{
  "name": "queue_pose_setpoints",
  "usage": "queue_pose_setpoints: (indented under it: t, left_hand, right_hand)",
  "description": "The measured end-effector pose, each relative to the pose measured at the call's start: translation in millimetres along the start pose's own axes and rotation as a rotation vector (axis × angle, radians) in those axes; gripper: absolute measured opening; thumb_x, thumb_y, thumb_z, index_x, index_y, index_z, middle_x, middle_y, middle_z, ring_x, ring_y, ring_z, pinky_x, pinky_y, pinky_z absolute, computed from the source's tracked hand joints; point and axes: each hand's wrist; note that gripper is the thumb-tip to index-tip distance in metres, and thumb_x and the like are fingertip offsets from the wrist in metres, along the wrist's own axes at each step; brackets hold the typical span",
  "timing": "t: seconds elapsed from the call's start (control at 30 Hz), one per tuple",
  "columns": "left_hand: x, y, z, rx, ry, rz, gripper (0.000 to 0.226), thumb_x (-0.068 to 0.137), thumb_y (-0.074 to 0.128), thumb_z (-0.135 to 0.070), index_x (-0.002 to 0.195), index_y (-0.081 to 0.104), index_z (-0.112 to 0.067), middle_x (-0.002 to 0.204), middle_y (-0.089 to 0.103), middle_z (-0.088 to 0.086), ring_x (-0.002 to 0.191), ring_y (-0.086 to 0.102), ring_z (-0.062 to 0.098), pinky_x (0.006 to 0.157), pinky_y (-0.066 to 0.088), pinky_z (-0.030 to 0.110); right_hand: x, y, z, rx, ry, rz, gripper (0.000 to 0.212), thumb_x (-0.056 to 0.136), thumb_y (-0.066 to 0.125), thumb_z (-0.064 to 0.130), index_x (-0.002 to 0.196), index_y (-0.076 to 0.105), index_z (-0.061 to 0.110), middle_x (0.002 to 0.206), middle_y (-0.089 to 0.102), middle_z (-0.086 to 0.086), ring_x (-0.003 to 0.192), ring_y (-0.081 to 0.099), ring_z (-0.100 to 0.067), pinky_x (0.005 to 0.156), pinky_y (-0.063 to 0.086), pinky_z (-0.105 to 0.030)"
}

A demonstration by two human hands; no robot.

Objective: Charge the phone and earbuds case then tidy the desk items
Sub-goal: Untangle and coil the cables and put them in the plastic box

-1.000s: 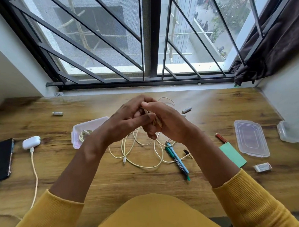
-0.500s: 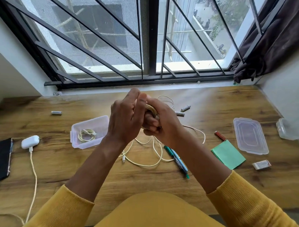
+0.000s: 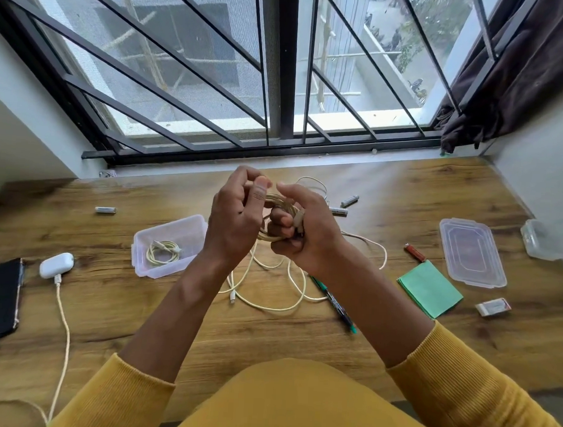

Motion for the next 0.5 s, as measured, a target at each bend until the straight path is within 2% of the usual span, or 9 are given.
queue_pose_setpoints:
  t: [0.07, 0.13, 0.23, 0.3, 0.37, 0.43, 0.5]
  left_hand:
    - [0, -3, -3, -0.08, 0.004, -0.026, 0.013, 0.11, 0.048, -0.028, 0.11, 0.061, -0.023, 0.07, 0.065, 0.012, 0.056, 0.065, 0.043, 0.049, 0.053, 0.059]
    - [-1, -4, -9, -0.1, 0.028, -0.068, 0.014, 0.11, 0.047, -0.022, 0.113, 0.061, -0.021, 0.062, 0.057, 0.019, 0.05, 0.059, 0.047, 0.044, 0.049, 0.057]
    - [-2, -3, -12, -0.024, 0.059, -0.121, 0.014, 0.109, 0.046, -0.025, 0.111, 0.06, -0.021, 0.061, 0.056, 0.015, 0.052, 0.055, 0.042, 0.049, 0.047, 0.053]
    - [-1, -3, -10, 0.045, 0.02, -0.097, 0.02, 0.109, 0.045, -0.032, 0.103, 0.059, -0.02, 0.063, 0.06, 0.005, 0.057, 0.062, 0.033, 0.054, 0.05, 0.053]
    - [1, -5, -10, 0.094, -0.057, -0.013, 0.039, 0.109, 0.041, -0.044, 0.086, 0.06, -0.018, 0.064, 0.063, 0.002, 0.062, 0.065, 0.027, 0.058, 0.053, 0.052]
    - [2, -7, -12, 0.163, -0.118, 0.043, 0.061, 0.107, 0.036, -0.056, 0.07, 0.059, -0.014, 0.057, 0.06, 0.0, 0.057, 0.06, 0.019, 0.057, 0.049, 0.041]
    - [3, -8, -14, 0.229, -0.145, 0.056, 0.073, 0.105, 0.035, -0.064, 0.061, 0.057, -0.009, 0.052, 0.058, 0.002, 0.052, 0.055, 0.015, 0.054, 0.043, 0.037]
  right_hand:
    - [-2, -1, 2, -0.039, 0.025, 0.112, 0.053, 0.107, 0.046, 0.038, 0.059, 0.044, 0.015, 0.05, 0.035, 0.002, 0.041, 0.029, -0.008, 0.039, 0.013, -0.02]
    - [-3, 0, 4, -0.058, 0.007, 0.184, 0.056, 0.109, 0.043, 0.037, 0.058, 0.045, 0.015, 0.049, 0.033, 0.003, 0.041, 0.028, -0.007, 0.041, 0.011, -0.022]
    - [-2, 1, 8, -0.068, -0.08, 0.207, 0.037, 0.112, 0.042, 0.027, 0.078, 0.051, 0.018, 0.05, 0.032, 0.006, 0.042, 0.026, -0.006, 0.041, 0.01, -0.021]
    - [-1, 2, 9, -0.103, -0.126, 0.185, 0.028, 0.112, 0.043, 0.023, 0.085, 0.049, 0.018, 0.049, 0.03, 0.006, 0.039, 0.024, -0.006, 0.04, 0.01, -0.018]
    - [0, 3, 9, -0.175, -0.149, 0.134, 0.03, 0.112, 0.046, 0.023, 0.082, 0.048, 0.019, 0.048, 0.031, 0.005, 0.037, 0.023, -0.006, 0.04, 0.01, -0.017]
    - [-1, 4, 8, -0.249, -0.163, 0.08, 0.034, 0.111, 0.047, 0.024, 0.078, 0.047, 0.018, 0.047, 0.033, 0.004, 0.036, 0.022, -0.008, 0.039, 0.012, -0.015]
    - [-1, 7, 6, -0.29, -0.179, 0.031, 0.038, 0.112, 0.046, 0.026, 0.075, 0.046, 0.018, 0.047, 0.032, 0.003, 0.037, 0.024, -0.009, 0.039, 0.015, -0.015]
Point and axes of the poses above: each hand's wrist, its own x-axis towards the middle knuckle, its own y-axis out of the palm, z = x × y
